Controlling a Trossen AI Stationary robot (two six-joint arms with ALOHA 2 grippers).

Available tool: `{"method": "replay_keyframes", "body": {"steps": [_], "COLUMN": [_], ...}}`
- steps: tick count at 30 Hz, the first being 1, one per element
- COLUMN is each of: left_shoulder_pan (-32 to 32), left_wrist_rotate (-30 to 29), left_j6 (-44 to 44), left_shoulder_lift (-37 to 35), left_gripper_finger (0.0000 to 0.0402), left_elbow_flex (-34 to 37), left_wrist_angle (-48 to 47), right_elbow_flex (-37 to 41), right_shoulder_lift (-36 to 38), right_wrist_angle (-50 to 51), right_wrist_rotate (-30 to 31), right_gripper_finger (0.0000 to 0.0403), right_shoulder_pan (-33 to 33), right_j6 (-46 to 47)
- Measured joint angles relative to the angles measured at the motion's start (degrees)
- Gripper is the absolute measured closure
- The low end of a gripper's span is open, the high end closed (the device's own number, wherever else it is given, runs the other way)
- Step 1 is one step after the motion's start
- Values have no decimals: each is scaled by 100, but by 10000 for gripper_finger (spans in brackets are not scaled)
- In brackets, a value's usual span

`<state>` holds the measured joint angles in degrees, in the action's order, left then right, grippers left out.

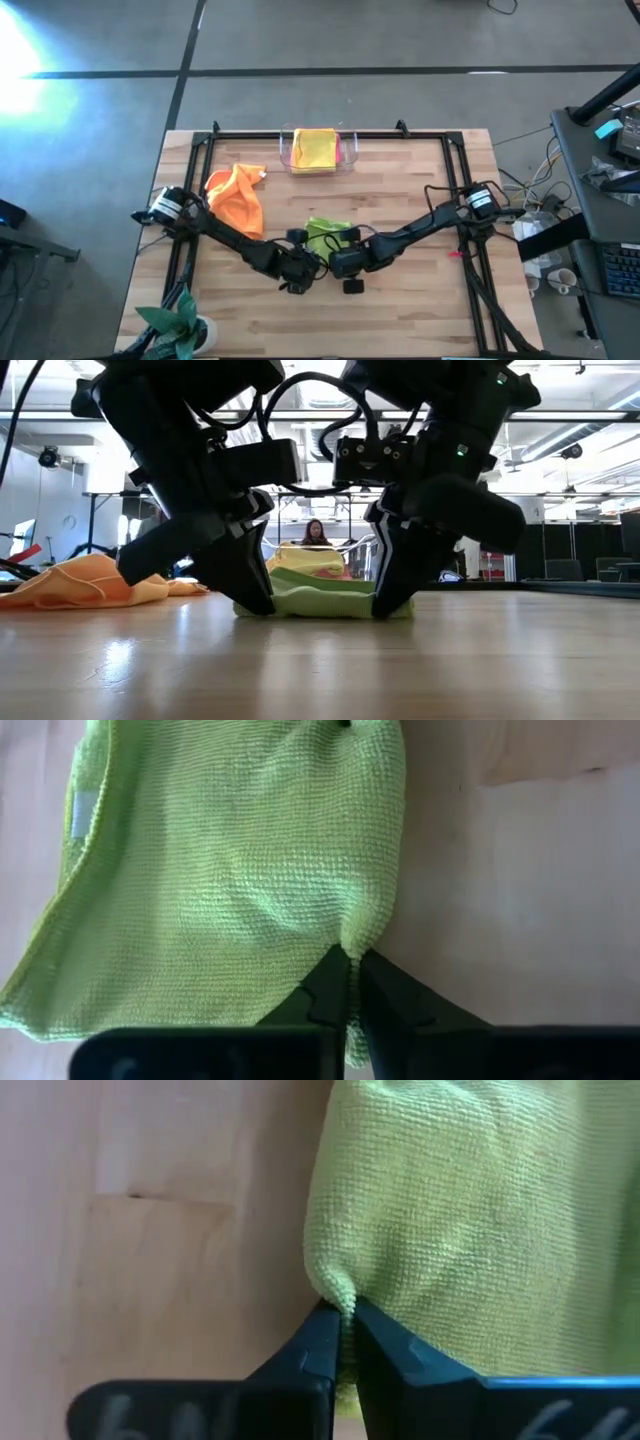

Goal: Fold microfiber towels
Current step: Put the folded green microfiber cloth into the transparent bin

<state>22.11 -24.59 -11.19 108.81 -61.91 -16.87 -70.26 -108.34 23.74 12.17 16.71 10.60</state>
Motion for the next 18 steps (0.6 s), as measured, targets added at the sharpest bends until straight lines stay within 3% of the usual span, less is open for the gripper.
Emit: {"method": "replay_keyframes", "body": {"steps": [9,13,18], "left_shoulder_pan": [0,-5,-145], "left_wrist_rotate": [1079,1168,1074], "left_j6": [-22,-37,-37], "left_shoulder_lift": [-641,-1039,-1580], "left_gripper_finger": [400,401,401], "left_elbow_flex": [-332,-491,-612], "left_wrist_angle": [-658,-1196,-1746], "right_elbow_flex": [-781,-1254,-1968], "right_shoulder_lift": [167,202,279], "right_wrist_angle": [1257,1730,2592], "right_wrist_rotate": [-2,17,694], "right_gripper_finger": [393,394,394], "right_shoulder_pan": [75,120,122], "right_j6": [511,831,1477]}}
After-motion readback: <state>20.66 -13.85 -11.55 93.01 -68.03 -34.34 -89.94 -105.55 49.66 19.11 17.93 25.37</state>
